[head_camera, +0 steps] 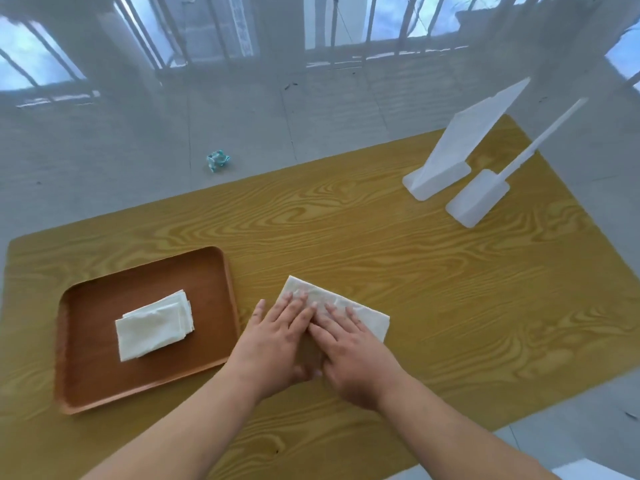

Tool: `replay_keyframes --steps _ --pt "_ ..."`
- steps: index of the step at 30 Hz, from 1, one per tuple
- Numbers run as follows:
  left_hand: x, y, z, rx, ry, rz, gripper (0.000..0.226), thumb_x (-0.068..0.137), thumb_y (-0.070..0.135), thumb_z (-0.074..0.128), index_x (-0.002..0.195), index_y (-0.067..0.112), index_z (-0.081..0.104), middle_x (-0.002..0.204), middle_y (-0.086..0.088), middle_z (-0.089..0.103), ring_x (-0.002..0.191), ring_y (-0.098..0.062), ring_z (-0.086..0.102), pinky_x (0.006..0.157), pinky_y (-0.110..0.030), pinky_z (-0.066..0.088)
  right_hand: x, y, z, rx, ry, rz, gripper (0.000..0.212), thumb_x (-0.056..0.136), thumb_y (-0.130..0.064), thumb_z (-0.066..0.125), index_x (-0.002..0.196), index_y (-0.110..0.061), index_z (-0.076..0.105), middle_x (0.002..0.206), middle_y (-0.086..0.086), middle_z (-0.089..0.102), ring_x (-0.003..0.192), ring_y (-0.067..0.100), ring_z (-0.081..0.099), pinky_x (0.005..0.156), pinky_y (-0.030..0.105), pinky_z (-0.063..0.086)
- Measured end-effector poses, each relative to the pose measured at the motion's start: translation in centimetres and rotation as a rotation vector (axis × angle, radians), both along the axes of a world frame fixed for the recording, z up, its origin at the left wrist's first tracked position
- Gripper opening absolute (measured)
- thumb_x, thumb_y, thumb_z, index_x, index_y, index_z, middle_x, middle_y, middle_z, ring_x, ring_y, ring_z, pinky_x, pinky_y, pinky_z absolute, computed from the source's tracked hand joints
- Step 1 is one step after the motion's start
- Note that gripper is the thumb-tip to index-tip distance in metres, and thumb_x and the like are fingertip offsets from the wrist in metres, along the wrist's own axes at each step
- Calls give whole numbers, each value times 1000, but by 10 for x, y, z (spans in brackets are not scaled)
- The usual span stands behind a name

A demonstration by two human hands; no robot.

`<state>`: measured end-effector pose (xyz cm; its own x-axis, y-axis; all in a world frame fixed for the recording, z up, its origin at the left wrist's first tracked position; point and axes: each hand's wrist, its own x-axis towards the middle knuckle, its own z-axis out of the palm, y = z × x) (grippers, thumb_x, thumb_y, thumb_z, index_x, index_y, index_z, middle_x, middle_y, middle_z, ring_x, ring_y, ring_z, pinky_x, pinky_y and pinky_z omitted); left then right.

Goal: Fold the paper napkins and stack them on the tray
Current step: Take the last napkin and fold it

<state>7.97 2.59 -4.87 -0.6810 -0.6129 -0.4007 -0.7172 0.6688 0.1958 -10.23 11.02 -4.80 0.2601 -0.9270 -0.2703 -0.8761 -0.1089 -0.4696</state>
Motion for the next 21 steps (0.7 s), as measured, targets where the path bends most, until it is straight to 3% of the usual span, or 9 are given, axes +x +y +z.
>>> replay_keyframes --steps 4,7,9,12,16,21 --pt "19 -9 7 -59 -23 96 106 78 89 21 163 25 21 174 2 11 159 -18 4 127 -53 5 9 8 0 -95 56 -92 55 101 -34 38 153 -17 42 161 9 39 153 32 25 125 49 18" --pt "16 -11 11 -133 39 216 92 87 83 24 151 22 46 163 -2 40 149 -23 34 124 -51 23 11 10 0 -81 62 -106 56 99 -25 47 154 -17 41 162 8 37 153 29 24 125 46 19" --pt "13 -14 11 -204 65 338 82 91 76 35 144 17 53 154 -5 51 141 -26 44 118 -48 34 13 9 1 -68 57 -80 59 98 -23 46 156 -18 38 164 6 34 154 28 21 125 46 17" --pt "7 -20 11 -250 1 512 78 91 71 47 144 14 50 144 -4 55 131 -26 47 107 -44 40 16 9 3 -53 47 -49 62 96 -23 43 157 -19 35 165 7 32 154 28 20 126 46 14" --pt "0 -32 14 -255 -109 549 79 80 81 55 129 19 55 125 -1 56 117 -24 48 95 -40 42 14 13 1 -79 65 -77 61 94 -18 48 154 -17 40 162 10 36 152 31 25 123 51 22" --pt "-9 -48 17 -71 -58 688 70 73 76 70 120 25 61 122 1 57 116 -24 49 95 -41 44 10 13 0 -85 105 -88 59 92 -19 50 150 -15 45 160 12 41 151 31 31 120 51 29"
